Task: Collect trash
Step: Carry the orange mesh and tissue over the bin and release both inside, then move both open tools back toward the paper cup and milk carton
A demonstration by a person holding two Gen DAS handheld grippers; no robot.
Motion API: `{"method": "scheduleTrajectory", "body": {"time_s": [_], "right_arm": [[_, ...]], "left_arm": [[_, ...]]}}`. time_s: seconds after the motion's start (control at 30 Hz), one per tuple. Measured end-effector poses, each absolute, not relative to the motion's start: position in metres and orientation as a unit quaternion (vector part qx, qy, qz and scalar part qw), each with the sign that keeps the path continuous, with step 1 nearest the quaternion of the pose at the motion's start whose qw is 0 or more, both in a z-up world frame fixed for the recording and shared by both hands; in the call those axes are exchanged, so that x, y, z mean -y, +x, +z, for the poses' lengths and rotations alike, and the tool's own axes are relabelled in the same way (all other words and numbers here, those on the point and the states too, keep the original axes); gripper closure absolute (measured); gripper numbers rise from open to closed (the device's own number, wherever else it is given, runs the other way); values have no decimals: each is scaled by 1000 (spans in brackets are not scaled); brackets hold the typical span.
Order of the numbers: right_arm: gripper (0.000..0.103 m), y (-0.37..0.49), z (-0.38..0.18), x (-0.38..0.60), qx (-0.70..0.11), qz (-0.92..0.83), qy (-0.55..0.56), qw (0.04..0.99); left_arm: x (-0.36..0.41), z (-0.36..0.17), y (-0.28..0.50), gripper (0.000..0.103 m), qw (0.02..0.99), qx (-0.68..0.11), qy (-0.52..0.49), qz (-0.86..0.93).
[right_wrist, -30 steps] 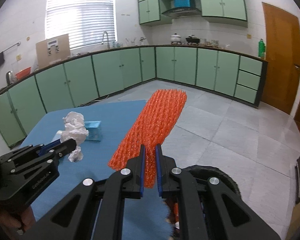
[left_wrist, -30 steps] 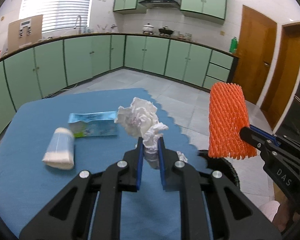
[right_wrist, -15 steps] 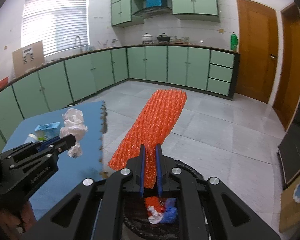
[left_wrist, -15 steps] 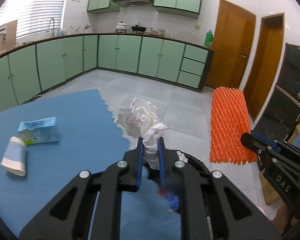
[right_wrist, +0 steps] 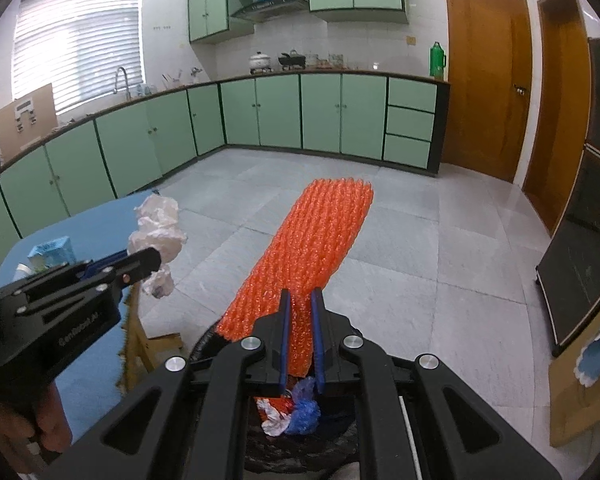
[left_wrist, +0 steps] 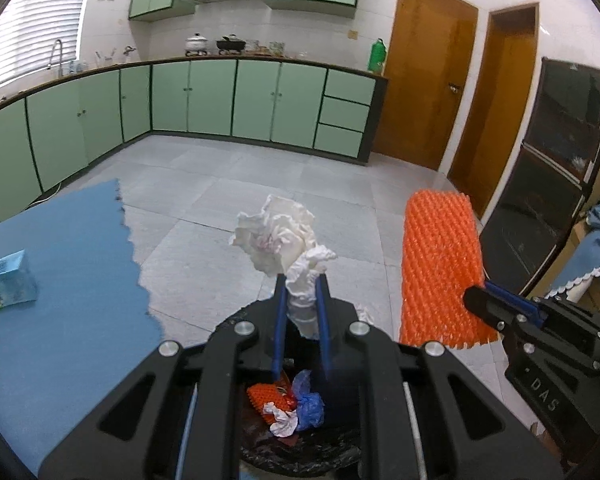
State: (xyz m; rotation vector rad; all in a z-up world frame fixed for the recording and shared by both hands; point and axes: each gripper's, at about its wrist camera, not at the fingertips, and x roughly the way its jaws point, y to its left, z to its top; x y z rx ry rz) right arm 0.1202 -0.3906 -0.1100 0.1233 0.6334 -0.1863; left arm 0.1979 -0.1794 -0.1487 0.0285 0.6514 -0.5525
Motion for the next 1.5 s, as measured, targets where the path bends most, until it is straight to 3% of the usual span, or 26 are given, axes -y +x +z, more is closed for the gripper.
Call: {"method": "scheduleTrajectory", "body": {"time_s": [0.2, 0.3, 0.4, 0.57, 0.63, 0.77, 1.03, 1.5], "right_arm": [[92, 127, -133, 404, -333, -93, 67, 936], [85, 130, -142, 412, -344, -86, 80, 932], [75, 133, -148, 420, -348, -86, 82, 930], [48, 134, -148, 420, -340, -100, 85, 931], [22, 132, -143, 418, -330, -109, 83, 934], [6, 124, -130, 408, -302, -128, 77, 942], [6, 124, -99, 366, -266, -90, 78, 956], [6, 164, -85, 240, -255, 3, 41, 966]], "left_arm": [[196, -162, 209, 85, 902, -332, 24, -274], [198, -163, 215, 80, 900, -335, 23, -277], [195, -162, 218, 58, 899, -339, 10, -276], [183, -151, 219, 44, 909, -326, -4, -259], [175, -145, 219, 40, 915, -318, -7, -249], [152, -129, 212, 32, 931, -292, -6, -221], [83, -107, 198, 24, 954, -261, -2, -148], [-60, -99, 202, 24, 966, -259, 5, -6]]}}
